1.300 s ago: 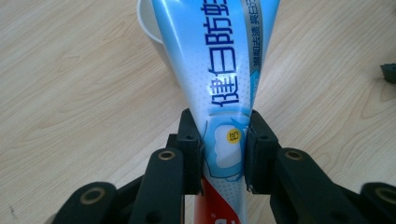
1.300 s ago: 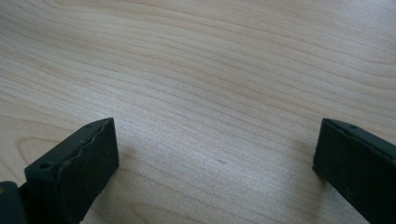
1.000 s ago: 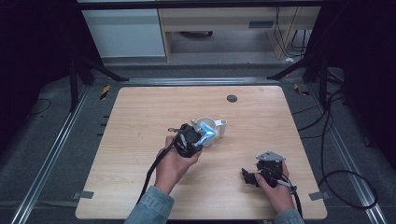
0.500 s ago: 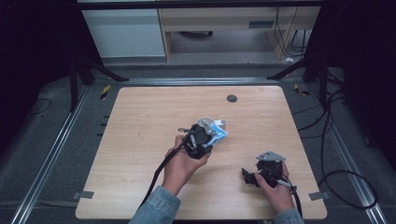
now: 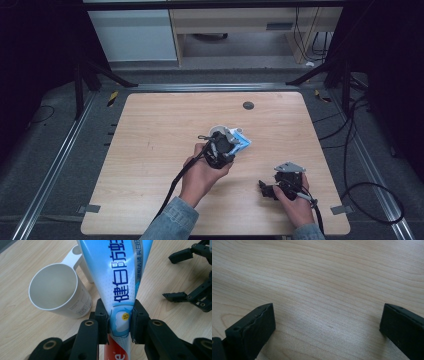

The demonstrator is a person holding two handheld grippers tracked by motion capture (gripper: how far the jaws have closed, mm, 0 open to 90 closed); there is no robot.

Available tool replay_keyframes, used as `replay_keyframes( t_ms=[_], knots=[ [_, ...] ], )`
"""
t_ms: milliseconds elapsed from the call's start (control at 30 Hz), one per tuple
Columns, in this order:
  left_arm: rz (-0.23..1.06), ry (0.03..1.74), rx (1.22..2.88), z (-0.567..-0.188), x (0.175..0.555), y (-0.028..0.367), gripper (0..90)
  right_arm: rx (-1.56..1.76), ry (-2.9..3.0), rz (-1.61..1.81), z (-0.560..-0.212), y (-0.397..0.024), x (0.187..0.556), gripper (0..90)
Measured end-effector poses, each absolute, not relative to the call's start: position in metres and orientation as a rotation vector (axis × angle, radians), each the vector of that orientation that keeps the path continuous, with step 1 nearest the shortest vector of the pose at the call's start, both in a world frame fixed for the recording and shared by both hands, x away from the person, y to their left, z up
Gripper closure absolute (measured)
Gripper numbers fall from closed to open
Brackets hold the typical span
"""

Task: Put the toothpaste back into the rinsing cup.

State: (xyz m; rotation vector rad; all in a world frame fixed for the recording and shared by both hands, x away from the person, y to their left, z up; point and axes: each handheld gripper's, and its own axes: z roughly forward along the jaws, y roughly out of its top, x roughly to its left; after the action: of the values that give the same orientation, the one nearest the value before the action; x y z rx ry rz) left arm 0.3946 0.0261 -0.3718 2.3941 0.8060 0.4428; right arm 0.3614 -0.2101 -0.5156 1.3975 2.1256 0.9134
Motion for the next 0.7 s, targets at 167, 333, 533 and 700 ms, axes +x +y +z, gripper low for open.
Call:
replay_keyframes(
  t_ms=[167, 333, 533, 700],
  knots=[
    [0.440, 0.785, 2.397, -0.369, 0.395, 0.021, 71.6, 1.390, 2.129, 0.911, -0.516, -0.210, 0.362, 0.4],
    [0.437, 0.770, 2.393, -0.368, 0.395, 0.016, 71.6, 1.391, 2.128, 0.911, -0.516, -0.210, 0.362, 0.4],
    [0.429, 0.741, 2.387, -0.364, 0.397, 0.006, 71.6, 1.401, 2.120, 0.907, -0.516, -0.209, 0.361, 0.4],
    [0.423, 0.727, 2.363, -0.357, 0.401, -0.001, 71.6, 1.395, 2.123, 0.908, -0.516, -0.208, 0.360, 0.4]
  ],
)
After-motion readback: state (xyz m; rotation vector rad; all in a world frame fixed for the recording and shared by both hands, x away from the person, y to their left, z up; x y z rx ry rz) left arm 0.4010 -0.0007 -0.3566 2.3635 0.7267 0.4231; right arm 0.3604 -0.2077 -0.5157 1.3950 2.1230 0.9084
